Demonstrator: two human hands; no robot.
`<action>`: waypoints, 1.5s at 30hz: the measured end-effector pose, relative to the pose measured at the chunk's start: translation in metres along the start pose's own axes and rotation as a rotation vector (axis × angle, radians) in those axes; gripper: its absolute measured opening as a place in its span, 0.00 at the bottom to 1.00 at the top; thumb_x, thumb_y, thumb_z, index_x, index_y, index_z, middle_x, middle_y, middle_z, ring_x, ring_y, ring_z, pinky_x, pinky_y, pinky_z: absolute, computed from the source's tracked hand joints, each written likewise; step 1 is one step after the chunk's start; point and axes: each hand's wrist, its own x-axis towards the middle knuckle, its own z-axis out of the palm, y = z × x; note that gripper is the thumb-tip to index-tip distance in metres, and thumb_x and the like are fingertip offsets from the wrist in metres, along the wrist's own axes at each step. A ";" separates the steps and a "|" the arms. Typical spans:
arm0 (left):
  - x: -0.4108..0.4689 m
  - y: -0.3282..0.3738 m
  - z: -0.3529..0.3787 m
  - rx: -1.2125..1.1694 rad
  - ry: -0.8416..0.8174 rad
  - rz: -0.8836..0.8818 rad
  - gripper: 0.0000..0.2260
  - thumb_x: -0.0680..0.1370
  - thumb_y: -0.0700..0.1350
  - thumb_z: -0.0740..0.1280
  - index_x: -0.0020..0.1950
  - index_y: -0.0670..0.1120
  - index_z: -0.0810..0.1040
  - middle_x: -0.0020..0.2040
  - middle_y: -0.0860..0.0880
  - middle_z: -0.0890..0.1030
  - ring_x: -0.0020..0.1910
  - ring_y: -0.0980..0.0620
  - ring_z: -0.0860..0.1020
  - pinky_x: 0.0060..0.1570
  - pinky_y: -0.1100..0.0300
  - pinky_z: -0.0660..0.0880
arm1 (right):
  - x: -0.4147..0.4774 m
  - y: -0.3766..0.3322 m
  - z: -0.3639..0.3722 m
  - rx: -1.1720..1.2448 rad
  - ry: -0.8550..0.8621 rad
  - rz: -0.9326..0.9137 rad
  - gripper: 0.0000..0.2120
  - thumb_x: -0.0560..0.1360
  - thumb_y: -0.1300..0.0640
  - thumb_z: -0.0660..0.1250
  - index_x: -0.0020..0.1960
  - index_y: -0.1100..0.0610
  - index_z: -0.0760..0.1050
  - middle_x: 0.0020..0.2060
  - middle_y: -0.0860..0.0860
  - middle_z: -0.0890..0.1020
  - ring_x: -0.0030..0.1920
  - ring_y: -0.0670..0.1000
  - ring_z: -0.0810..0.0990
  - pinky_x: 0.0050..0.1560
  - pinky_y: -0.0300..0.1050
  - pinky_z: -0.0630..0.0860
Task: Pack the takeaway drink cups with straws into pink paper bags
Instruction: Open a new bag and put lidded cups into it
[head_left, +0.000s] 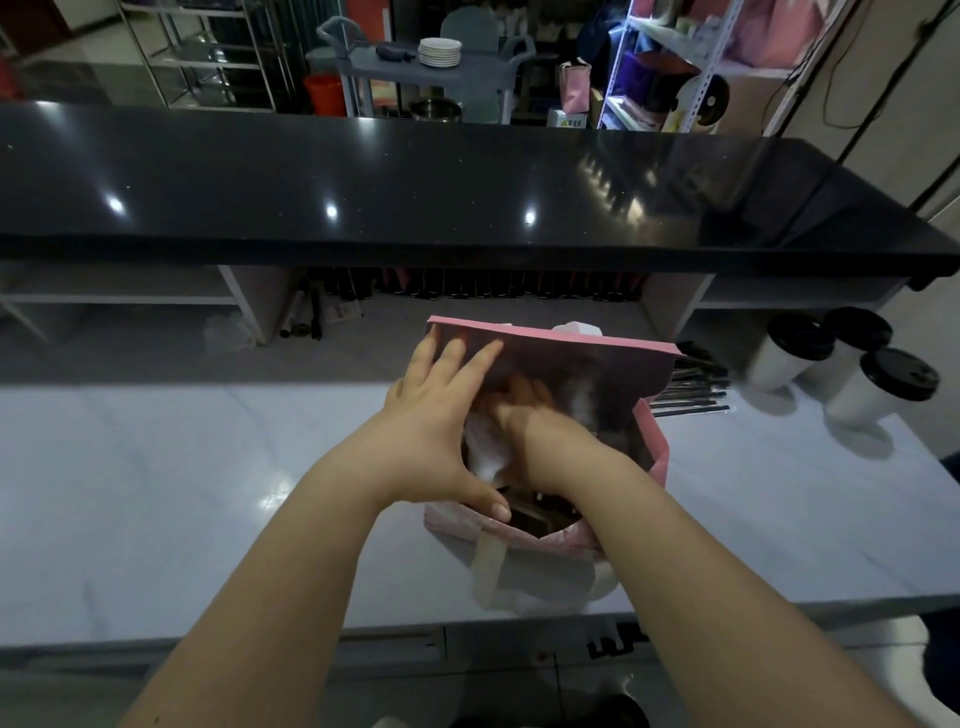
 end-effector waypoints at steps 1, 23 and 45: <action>-0.001 0.000 0.000 -0.010 0.007 -0.002 0.64 0.56 0.65 0.79 0.76 0.63 0.35 0.78 0.60 0.35 0.73 0.57 0.25 0.74 0.48 0.46 | 0.000 -0.001 0.003 -0.028 0.002 -0.029 0.43 0.65 0.47 0.76 0.72 0.42 0.55 0.68 0.52 0.55 0.68 0.60 0.57 0.68 0.54 0.63; -0.009 -0.008 0.019 0.168 0.128 -0.072 0.60 0.58 0.72 0.72 0.79 0.55 0.41 0.79 0.51 0.42 0.73 0.53 0.24 0.74 0.45 0.47 | 0.000 0.010 0.025 -0.103 -0.214 -0.145 0.46 0.73 0.32 0.62 0.76 0.39 0.32 0.75 0.41 0.30 0.75 0.51 0.29 0.75 0.60 0.37; 0.077 0.171 0.041 0.186 0.236 0.304 0.20 0.79 0.55 0.63 0.71 0.55 0.70 0.68 0.52 0.73 0.67 0.48 0.68 0.65 0.47 0.63 | -0.177 0.127 -0.071 0.316 0.650 0.502 0.16 0.74 0.57 0.70 0.59 0.44 0.77 0.53 0.43 0.81 0.52 0.47 0.78 0.49 0.44 0.75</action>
